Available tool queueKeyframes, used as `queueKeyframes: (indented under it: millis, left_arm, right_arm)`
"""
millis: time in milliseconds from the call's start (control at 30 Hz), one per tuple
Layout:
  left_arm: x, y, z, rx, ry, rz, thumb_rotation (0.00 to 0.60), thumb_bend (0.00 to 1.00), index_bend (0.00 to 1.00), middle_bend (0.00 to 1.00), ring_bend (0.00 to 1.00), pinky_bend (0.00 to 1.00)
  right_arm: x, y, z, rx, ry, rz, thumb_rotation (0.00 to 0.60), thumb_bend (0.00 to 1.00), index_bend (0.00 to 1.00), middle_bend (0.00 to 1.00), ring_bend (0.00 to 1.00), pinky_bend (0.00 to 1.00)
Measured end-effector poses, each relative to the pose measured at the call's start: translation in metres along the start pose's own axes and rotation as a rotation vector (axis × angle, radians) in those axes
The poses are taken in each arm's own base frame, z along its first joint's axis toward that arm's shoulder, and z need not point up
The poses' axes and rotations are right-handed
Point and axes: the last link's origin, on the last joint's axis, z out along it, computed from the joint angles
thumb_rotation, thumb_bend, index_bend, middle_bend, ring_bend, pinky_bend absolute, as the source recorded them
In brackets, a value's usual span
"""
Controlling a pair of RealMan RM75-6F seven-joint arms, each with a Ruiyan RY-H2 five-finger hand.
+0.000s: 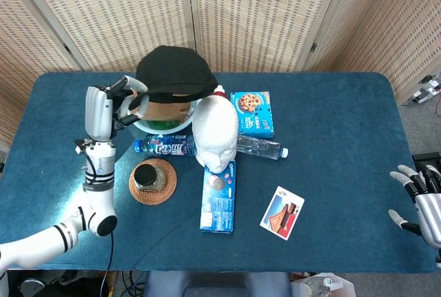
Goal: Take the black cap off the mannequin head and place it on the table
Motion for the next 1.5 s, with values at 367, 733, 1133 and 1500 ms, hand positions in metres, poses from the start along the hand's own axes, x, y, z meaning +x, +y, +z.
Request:
queueKeyframes:
  millis: [367,733,1133,1500]
  left_arm:
    - [0.070,-0.033,-0.025,0.020,0.065,0.100,0.600,0.36,0.62,1.00,1.00,1.00]
    - [0.104,-0.060,-0.079,0.016,-0.007,0.269,0.600,0.36,0.63,1.00,1.00,1.00]
    - [0.123,-0.084,-0.123,0.020,-0.097,0.393,0.600,0.36,0.64,1.00,1.00,1.00]
    - [0.122,-0.100,-0.153,-0.034,-0.203,0.489,0.600,0.36,0.64,1.00,1.00,1.00]
  right_arm:
    - [-0.002,-0.004,0.004,0.020,-0.004,0.006,0.600,0.19,0.24,0.19,0.05,0.15]
    - [-0.003,-0.006,0.006,0.031,-0.011,0.006,0.600,0.19,0.24,0.19,0.05,0.15]
    - [-0.006,-0.006,0.009,0.033,-0.021,0.007,0.600,0.19,0.24,0.19,0.05,0.15]
    - [-0.006,-0.004,0.009,0.028,-0.022,0.009,0.600,0.19,0.24,0.19,0.05,0.15]
